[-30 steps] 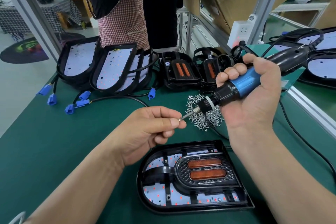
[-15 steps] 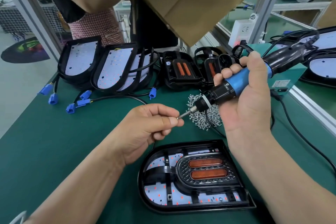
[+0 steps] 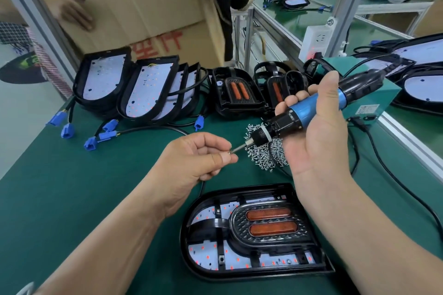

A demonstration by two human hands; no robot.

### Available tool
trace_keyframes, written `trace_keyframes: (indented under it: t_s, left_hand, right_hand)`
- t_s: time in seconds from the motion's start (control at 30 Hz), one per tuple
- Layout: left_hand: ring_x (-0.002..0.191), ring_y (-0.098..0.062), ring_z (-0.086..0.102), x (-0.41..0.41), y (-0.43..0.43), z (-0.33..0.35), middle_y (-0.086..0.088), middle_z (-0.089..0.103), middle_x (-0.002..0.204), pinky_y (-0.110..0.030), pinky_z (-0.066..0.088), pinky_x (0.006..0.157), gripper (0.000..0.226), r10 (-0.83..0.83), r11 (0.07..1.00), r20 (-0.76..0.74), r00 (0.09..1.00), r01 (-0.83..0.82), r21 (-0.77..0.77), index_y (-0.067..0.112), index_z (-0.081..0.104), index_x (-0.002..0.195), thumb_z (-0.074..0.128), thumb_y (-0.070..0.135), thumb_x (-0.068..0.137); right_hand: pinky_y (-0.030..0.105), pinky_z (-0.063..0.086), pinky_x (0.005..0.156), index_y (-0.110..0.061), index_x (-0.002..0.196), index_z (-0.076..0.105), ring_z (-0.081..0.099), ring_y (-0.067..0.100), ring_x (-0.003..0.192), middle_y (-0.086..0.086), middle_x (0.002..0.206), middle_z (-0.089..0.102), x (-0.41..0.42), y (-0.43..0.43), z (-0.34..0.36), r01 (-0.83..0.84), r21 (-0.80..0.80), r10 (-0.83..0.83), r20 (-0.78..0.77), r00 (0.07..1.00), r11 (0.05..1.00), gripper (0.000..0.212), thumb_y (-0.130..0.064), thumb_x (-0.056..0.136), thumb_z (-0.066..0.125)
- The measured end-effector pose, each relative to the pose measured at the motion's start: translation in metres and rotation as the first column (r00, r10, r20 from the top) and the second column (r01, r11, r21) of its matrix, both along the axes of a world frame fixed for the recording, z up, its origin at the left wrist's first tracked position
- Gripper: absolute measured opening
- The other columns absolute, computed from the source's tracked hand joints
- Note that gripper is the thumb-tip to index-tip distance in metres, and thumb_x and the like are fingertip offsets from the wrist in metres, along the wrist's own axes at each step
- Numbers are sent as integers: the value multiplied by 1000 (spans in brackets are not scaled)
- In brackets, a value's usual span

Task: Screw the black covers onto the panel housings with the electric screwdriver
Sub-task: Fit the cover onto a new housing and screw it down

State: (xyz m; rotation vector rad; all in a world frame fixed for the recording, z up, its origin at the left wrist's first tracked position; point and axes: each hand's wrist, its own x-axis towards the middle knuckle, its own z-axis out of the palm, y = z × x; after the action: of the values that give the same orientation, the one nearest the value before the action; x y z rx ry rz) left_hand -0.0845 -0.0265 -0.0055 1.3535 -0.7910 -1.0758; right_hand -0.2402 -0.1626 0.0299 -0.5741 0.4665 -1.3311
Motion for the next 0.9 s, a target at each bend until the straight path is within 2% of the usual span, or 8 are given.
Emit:
trace_keyframes:
  t_s: [0.17, 0.4, 0.47, 0.53, 0.63, 0.7, 0.8, 0.9]
  left_hand:
    - [62, -8, 52, 0, 1, 1, -16, 80, 104, -14, 42, 54, 21, -56, 998, -3, 998, 56, 27, 6, 71, 113, 76, 2, 93]
    - [67, -10, 52, 6, 3, 2, -13, 78, 99, -18, 42, 55, 36, -92, 993, -14, 996, 92, 70, 8, 75, 115, 70, 20, 82]
    - [66, -10, 49, 8, 3, 2, -6, 75, 89, -18, 39, 55, 31, -92, 991, 80, 993, 83, 108, 14, 81, 106, 71, 28, 81]
    - [66, -7, 49, 8, 6, 2, 5, 71, 81, -19, 39, 59, 33, -149, 980, 291, 945, 103, 170, 24, 84, 99, 72, 45, 76]
    - [74, -7, 59, 6, 8, 0, -10, 72, 84, -25, 47, 73, 37, -253, 963, 513, 820, 165, 211, 25, 83, 96, 72, 57, 82]
    - [79, -12, 68, 6, 8, 0, -3, 74, 87, -29, 52, 78, 33, -287, 956, 564, 774, 197, 216, 24, 82, 93, 74, 56, 87]
    - [79, -2, 69, 4, 9, 4, 12, 73, 86, -16, 48, 74, 22, -329, 944, 599, 730, 243, 222, 28, 83, 87, 79, 50, 86]
    - [73, -3, 62, 2, 11, 5, 9, 67, 82, -18, 46, 71, 24, -356, 934, 632, 688, 264, 240, 29, 83, 86, 79, 53, 84]
  right_hand:
    - [36, 58, 74, -14, 103, 56, 62, 16, 69, 0, 79, 60, -2, -6, -7, -9, 69, 7, 25, 1000, 998, 38, -46, 97, 75]
    - [36, 56, 70, -12, 93, 59, 60, 17, 65, 2, 76, 58, -12, -13, -2, -31, 93, 20, 117, 993, 995, 34, -42, 99, 75]
    - [35, 56, 70, -11, 95, 59, 59, 16, 65, 2, 77, 58, -17, -14, 2, -50, 96, 35, 158, 987, 994, 33, -40, 99, 75]
    - [33, 55, 69, -11, 98, 59, 57, 15, 65, 1, 78, 56, -23, -15, 7, -70, 83, 54, 182, 982, 994, 32, -38, 99, 74]
    - [28, 54, 66, -10, 103, 57, 55, 13, 64, -1, 79, 54, -31, -15, 14, -118, 41, 109, 179, 978, 992, 31, -38, 100, 71]
    - [26, 53, 64, -12, 105, 57, 54, 11, 63, -2, 79, 54, -37, -13, 17, -157, 10, 153, 154, 976, 988, 31, -40, 101, 69]
    - [24, 51, 62, -13, 111, 56, 52, 8, 62, -5, 78, 52, -48, -8, 18, -222, -50, 227, 108, 968, 974, 33, -43, 102, 64]
    - [21, 49, 60, -14, 110, 57, 49, 6, 61, -7, 78, 50, -60, 0, 18, -284, -123, 292, 52, 955, 951, 34, -47, 104, 56]
